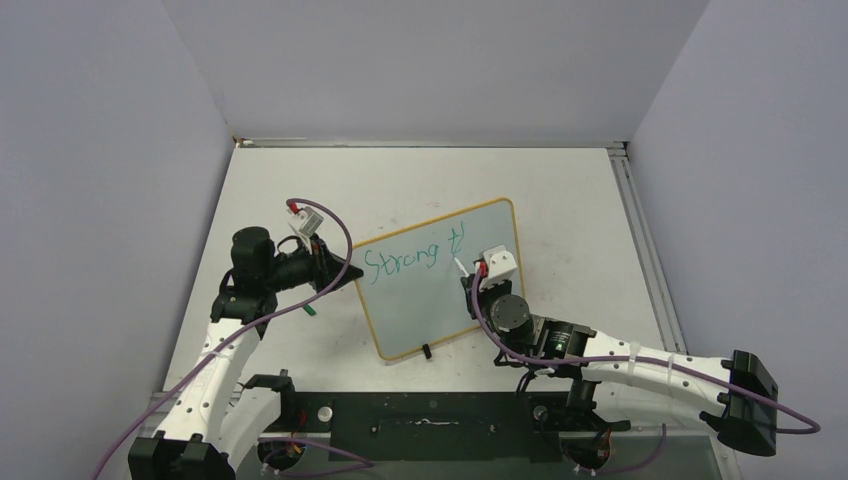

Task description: Write a sentence on the whiteboard

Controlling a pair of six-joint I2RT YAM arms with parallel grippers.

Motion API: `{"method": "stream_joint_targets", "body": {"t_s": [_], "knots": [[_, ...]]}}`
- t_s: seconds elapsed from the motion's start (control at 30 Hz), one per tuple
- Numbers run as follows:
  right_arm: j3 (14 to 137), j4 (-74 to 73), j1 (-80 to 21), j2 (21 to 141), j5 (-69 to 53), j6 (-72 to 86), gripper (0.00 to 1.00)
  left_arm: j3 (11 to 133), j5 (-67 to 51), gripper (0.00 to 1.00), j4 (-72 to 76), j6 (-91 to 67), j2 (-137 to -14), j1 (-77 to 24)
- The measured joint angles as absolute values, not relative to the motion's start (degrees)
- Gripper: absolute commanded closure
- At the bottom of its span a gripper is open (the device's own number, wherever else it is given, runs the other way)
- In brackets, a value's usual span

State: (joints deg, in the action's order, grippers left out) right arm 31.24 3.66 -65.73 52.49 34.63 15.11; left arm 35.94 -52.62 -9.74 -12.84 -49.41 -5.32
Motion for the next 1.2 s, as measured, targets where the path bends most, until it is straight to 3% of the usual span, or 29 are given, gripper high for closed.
{"method": "stream_joint_targets", "body": {"t_s": [1.2], "knots": [[31.3,8.9,-63.0,53.0,38.5,10.4,0.95,35.9,-52.6,1.0,-9.8,-12.8,-49.4,-5.3]]}}
